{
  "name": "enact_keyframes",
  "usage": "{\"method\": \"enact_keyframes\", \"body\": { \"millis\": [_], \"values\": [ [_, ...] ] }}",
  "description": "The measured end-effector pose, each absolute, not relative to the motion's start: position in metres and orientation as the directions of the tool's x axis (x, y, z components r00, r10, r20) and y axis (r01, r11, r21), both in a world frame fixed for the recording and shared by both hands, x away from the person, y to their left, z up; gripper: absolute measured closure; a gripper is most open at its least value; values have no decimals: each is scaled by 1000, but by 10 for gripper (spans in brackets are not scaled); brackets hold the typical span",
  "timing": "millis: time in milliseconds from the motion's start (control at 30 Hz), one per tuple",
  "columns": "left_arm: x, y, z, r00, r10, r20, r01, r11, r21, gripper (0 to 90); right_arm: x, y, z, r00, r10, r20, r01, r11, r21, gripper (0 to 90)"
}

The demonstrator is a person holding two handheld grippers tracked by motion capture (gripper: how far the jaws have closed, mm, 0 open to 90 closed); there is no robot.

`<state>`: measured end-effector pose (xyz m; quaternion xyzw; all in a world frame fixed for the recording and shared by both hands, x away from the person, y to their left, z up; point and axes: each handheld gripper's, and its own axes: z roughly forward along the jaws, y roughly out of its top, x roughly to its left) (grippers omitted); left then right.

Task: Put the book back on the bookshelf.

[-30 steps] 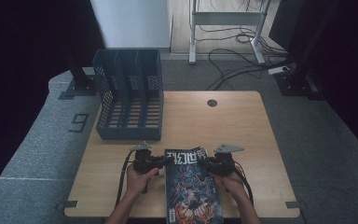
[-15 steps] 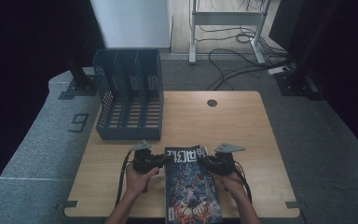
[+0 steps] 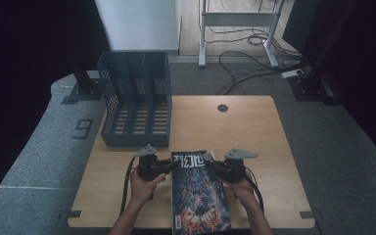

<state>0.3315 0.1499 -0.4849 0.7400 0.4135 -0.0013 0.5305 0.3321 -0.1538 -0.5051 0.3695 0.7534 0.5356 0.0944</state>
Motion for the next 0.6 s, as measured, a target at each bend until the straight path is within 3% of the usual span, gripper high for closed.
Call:
{"method": "enact_keyframes", "body": {
  "millis": [600],
  "values": [
    [341, 155, -491, 625, 600, -500, 669, -80, 739, 741, 329, -159, -506, -779, 573, 255, 384, 115, 916, 832]
  ]
}}
